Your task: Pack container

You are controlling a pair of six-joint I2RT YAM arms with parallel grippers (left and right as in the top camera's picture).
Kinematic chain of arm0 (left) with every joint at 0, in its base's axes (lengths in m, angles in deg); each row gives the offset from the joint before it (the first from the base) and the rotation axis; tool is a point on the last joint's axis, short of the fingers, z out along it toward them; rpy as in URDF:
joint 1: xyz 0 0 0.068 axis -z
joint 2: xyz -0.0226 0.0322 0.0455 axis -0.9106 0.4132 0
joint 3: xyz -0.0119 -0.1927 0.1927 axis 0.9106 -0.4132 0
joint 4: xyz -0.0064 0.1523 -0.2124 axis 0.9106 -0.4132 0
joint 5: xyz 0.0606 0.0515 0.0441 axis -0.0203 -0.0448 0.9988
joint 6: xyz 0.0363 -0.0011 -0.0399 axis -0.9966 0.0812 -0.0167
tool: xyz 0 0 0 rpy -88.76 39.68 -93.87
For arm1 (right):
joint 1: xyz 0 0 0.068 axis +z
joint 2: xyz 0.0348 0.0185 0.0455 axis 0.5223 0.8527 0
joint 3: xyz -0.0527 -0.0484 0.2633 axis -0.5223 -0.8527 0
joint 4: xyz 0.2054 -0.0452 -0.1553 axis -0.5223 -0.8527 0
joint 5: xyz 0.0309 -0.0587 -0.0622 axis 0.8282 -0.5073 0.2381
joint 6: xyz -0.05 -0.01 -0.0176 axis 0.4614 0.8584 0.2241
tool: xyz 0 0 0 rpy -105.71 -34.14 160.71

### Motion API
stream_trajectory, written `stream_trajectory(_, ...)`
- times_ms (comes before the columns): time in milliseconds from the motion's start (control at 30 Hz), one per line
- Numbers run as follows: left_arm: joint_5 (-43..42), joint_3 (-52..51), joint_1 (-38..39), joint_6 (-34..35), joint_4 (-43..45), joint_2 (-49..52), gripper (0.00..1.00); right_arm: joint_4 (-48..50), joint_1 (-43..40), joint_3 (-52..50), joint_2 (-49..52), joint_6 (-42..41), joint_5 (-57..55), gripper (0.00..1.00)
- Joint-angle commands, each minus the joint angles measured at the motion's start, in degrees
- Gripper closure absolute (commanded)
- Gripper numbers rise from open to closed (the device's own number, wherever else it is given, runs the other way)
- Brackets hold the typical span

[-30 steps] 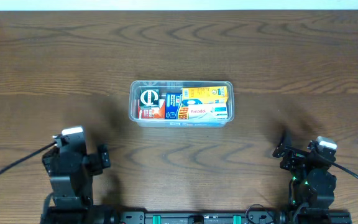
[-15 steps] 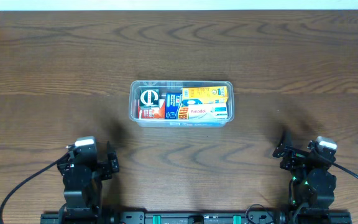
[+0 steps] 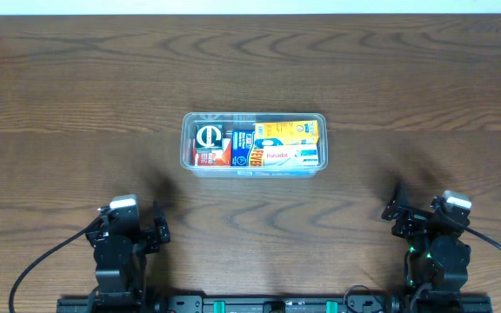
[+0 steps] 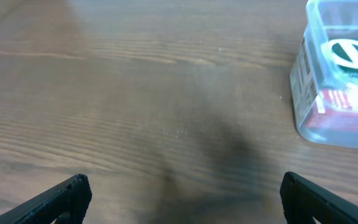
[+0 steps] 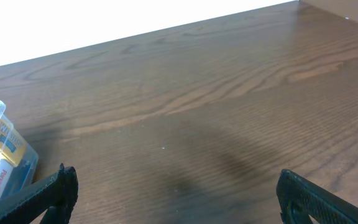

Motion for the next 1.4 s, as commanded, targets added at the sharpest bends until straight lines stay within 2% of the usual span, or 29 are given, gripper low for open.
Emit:
stream_trajectory(0, -0.13, -1.68, -0.24, 0.61, 0.39, -0.96, 0.02, 0.15, 0.63, -0.22, -0.37, 0.81, -0.20, 0.01)
stream_trajectory(1367, -0.15, -2.64, -0.24, 0.70, 1.60, -0.87, 0.02, 0.15, 0.63, -0.22, -0.37, 0.81, -0.20, 0.01)
